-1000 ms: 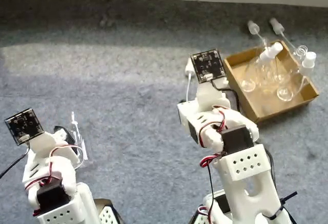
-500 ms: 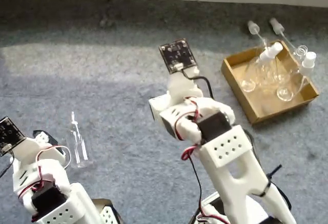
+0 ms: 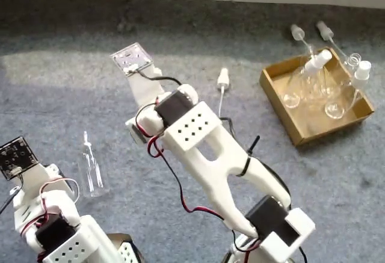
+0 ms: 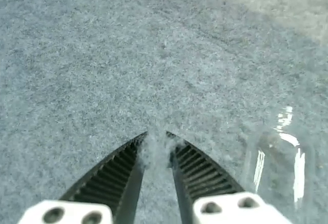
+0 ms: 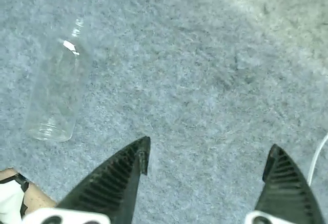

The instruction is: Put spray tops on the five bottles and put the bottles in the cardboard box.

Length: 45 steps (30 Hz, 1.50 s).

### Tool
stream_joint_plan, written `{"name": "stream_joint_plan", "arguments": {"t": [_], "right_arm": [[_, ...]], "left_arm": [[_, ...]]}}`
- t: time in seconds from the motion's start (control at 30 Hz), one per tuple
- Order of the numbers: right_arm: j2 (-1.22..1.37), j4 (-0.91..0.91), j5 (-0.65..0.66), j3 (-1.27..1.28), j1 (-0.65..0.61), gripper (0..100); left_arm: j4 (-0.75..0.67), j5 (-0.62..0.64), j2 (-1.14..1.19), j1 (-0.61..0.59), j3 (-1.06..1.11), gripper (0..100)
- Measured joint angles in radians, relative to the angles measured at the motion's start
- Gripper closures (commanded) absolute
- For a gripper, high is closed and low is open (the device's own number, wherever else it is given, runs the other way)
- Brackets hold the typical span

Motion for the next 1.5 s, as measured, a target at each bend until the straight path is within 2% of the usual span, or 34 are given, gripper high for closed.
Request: {"name": "stream_joint_plan", "arguments": {"t": [0.13,0.27,0.47,0.57,0.83,0.97,1.17,1.3,1.5], "right_arm": [[0.074,-0.002,-0.017,-0.058,-0.078,68.1],[0.137,-0.021,-0.120,-0.117,-0.135,67.9],[0.233,-0.060,-0.313,-0.173,-0.153,55.2],[0.278,-0.068,-0.379,-0.175,-0.175,53.4],[0.299,-0.068,-0.400,-0.176,-0.336,53.3],[0.299,-0.068,-0.400,-0.176,-0.402,53.3],[0.299,-0.092,-0.400,-0.176,-0.419,53.3],[0.316,-0.206,-0.400,-0.172,-0.419,53.3],[0.477,-0.338,-0.400,-0.126,-0.419,53.3]], "left_arm": [[0.000,-0.015,0.000,-0.051,0.031,100],[0.000,-0.017,0.000,-0.110,0.031,100],[0.000,-0.017,0.000,-0.163,0.031,100],[0.000,-0.017,0.000,-0.163,0.031,100],[0.000,-0.017,0.000,-0.163,0.031,100],[0.000,-0.017,0.000,-0.233,0.031,100],[0.000,-0.015,0.000,-0.371,0.031,100],[0.000,-0.017,0.000,-0.425,0.031,100],[0.000,-0.015,0.000,-0.519,0.031,100]]}}
